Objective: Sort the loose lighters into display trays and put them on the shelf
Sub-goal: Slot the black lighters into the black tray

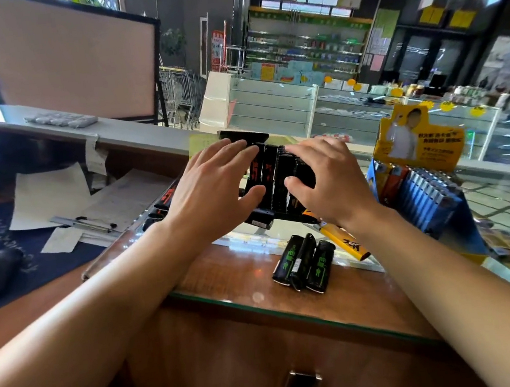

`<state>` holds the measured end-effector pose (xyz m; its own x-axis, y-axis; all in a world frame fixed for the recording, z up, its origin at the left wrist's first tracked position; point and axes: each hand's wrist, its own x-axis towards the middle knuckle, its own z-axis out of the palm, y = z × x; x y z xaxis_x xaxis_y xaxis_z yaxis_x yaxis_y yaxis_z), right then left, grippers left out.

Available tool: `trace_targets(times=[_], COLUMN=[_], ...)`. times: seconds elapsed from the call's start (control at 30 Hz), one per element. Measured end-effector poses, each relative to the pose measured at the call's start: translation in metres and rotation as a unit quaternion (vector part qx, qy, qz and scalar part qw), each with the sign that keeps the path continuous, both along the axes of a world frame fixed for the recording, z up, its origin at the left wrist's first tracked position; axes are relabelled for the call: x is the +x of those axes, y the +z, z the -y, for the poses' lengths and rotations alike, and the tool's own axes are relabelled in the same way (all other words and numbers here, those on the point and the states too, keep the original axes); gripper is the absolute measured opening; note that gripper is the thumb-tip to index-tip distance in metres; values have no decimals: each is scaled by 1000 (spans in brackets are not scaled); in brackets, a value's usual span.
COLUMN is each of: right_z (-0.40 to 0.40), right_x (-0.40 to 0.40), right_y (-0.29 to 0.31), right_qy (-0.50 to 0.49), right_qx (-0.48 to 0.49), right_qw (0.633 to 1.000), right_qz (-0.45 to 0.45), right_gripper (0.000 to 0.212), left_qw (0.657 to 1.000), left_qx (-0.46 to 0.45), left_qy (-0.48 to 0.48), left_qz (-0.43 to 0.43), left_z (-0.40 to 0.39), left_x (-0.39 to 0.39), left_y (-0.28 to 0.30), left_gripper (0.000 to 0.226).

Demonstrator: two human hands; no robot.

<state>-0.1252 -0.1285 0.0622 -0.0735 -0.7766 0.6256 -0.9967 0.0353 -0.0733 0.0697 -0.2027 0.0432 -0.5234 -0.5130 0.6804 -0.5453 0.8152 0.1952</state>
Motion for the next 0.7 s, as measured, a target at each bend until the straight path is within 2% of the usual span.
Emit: trace_targets(times=[0.17,0.33,0.57,0.7], right_z=[-45,-89,-129,-142], right_x=[0,-1,0,0], right_y=[2,-14,-32,-34], right_qy=[4,3,2,13], right_qx=[25,49,50,53], right_qw=[1000,998,998,998], right_qz=[14,26,40,43], right_gripper=[56,58,58,60], left_qw=[999,998,979,972], left_qx=[3,67,117,124], left_qy=[-7,0,93,78], left_qz=[-48,-16,135,183], left_z=[-22,-68,-117,-120], left_x=[1,-3,-23,-25], left_y=[7,2,-13,-13], left_gripper=[49,48,75,63])
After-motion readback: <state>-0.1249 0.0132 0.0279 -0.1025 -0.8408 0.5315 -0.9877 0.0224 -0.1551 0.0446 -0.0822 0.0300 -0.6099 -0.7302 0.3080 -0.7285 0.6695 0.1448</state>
